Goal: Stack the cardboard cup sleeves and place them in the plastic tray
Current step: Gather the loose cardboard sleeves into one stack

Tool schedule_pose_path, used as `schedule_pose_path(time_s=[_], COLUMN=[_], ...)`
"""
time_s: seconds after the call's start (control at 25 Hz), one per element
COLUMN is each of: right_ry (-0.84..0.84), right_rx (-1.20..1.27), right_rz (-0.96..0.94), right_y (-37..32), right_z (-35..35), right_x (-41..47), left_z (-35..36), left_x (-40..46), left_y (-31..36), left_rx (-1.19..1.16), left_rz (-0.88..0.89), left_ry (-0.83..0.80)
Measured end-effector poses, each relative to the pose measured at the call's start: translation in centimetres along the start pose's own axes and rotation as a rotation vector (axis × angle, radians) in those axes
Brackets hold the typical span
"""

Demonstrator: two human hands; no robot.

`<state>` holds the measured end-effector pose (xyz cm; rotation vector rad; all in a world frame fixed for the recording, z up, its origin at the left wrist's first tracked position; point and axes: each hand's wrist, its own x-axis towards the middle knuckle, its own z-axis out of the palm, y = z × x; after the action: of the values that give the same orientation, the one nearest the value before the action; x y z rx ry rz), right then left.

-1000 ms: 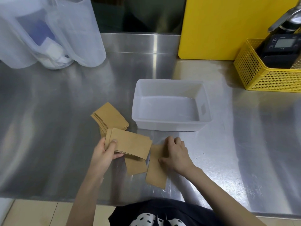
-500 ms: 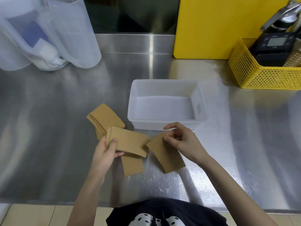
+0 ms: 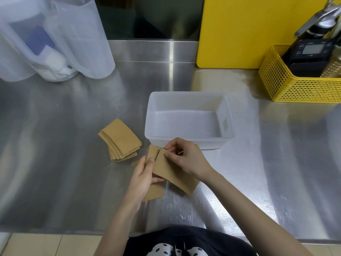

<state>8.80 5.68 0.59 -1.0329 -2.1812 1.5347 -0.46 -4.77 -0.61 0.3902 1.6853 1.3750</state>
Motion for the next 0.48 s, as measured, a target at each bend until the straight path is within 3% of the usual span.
schedule_pose_path(time_s=[0.32,0.48], right_ry=[0.032,0.041], right_rx=[-0.055,-0.054], right_rz=[-0.046,-0.080], right_y=[0.41,0.18], right_z=[0.32,1.06], right_x=[-0.11,-0.12], left_z=[0.44,-0.38], left_x=[0.08,0.24], left_y=[-0.77,-0.74], left_rx=[0.126,0.144], left_rz=[0.063,0.101], left_ry=[-0.032,0.039])
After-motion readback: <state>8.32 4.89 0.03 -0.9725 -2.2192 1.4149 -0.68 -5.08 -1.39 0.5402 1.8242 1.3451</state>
